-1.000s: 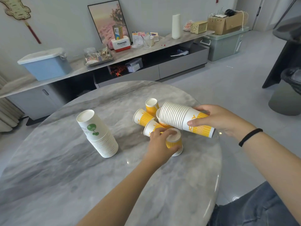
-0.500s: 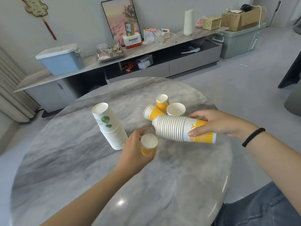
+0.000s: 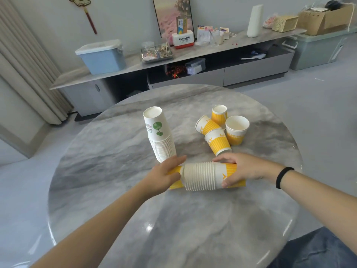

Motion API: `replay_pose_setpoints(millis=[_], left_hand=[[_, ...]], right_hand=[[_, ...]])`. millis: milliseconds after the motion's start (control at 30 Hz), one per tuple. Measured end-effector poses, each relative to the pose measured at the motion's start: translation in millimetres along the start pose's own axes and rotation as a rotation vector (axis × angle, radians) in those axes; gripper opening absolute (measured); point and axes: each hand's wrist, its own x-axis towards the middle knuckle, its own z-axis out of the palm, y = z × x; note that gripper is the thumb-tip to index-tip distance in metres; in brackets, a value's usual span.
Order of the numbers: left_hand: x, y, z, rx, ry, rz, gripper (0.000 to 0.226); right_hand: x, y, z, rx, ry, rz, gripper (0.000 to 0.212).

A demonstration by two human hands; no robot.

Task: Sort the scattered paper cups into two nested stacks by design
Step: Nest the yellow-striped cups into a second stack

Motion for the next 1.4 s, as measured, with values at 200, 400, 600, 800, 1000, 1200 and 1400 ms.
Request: replay_pose_setpoints(millis=[200, 400, 600, 800, 1000, 1200, 1400], left_hand=[[-3, 5, 1, -0.238, -0.034, -0.05, 0.065], [-12, 0, 11, -0.71, 0.063, -0.136, 0.067], [-21, -10, -19, -0.342, 0.066, -0.036, 0.069], [-11, -17, 8, -0.132, 0.137, 0.078, 0.096], [3, -14, 38, -0.374, 0.167, 0.068, 0.072], [5, -12, 30, -0.358, 0.21, 0.043, 0.087], [-11, 24, 12, -0.248, 0.518, 0.173, 0.094]], right_hand=[[10, -8, 13, -0.075, -0.027, -0.02, 0.075], [25, -26, 42, -0.139, 0.006, -0.053, 0.08], [26, -70, 26, -0.09, 0.04, -0.089, 0.081], [21, -108, 26, -0.051, 0.423, -0.163, 0.075], [27, -104, 49, 0.016, 0.472, -0.296, 0.073], [21, -87, 34, 0.023, 0.216, -0.281, 0.077], [27, -45, 6, 0.023, 0.639, -0.04, 0.027]])
